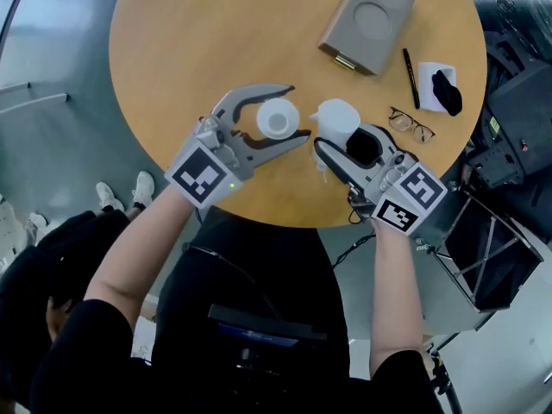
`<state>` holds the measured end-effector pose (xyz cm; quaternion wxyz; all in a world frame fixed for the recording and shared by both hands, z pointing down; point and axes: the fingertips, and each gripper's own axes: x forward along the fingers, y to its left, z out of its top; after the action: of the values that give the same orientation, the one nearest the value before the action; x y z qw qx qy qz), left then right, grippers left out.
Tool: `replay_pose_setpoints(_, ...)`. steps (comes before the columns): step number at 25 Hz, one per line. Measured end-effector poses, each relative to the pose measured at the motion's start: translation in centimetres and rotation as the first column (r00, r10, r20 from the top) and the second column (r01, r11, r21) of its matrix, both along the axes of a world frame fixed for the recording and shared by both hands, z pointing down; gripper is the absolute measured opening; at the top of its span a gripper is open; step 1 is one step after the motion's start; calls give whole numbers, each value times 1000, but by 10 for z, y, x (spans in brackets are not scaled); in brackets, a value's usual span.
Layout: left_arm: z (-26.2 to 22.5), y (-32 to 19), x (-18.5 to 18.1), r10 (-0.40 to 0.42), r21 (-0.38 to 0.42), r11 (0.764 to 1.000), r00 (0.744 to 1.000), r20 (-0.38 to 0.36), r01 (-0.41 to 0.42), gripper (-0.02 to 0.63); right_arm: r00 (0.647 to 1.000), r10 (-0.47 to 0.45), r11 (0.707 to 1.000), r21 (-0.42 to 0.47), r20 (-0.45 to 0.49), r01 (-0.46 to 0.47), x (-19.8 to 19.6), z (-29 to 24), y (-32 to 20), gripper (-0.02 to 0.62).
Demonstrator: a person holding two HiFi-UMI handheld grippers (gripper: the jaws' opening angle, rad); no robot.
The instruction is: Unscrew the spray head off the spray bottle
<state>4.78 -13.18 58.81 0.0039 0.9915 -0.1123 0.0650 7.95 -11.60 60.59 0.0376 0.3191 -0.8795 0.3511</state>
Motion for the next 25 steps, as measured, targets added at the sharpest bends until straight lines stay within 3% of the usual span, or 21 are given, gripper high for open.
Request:
replay_pose_setpoints(6, 40, -10, 13, 5, -7, 1000, 1000, 15, -5, 305, 1000, -14, 982, -186, 15, 17, -3, 65, -2, 207)
replay_pose_setpoints(15, 90, -20, 17, 21, -45, 999, 998, 51, -19, 305, 999, -51, 924, -381, -17, 41, -11, 121, -10, 209)
replay_pose_setpoints(19, 99, -27, 14, 19, -60, 998, 997, 69, -14, 305, 1000, -27, 908, -419, -15, 19, -10, 124, -15, 213)
replay_pose_setpoints(25, 108, -25, 16, 48, -68, 997, 994, 97, -42, 313, 988, -44, 915, -403, -150, -21, 0, 138, -17, 291)
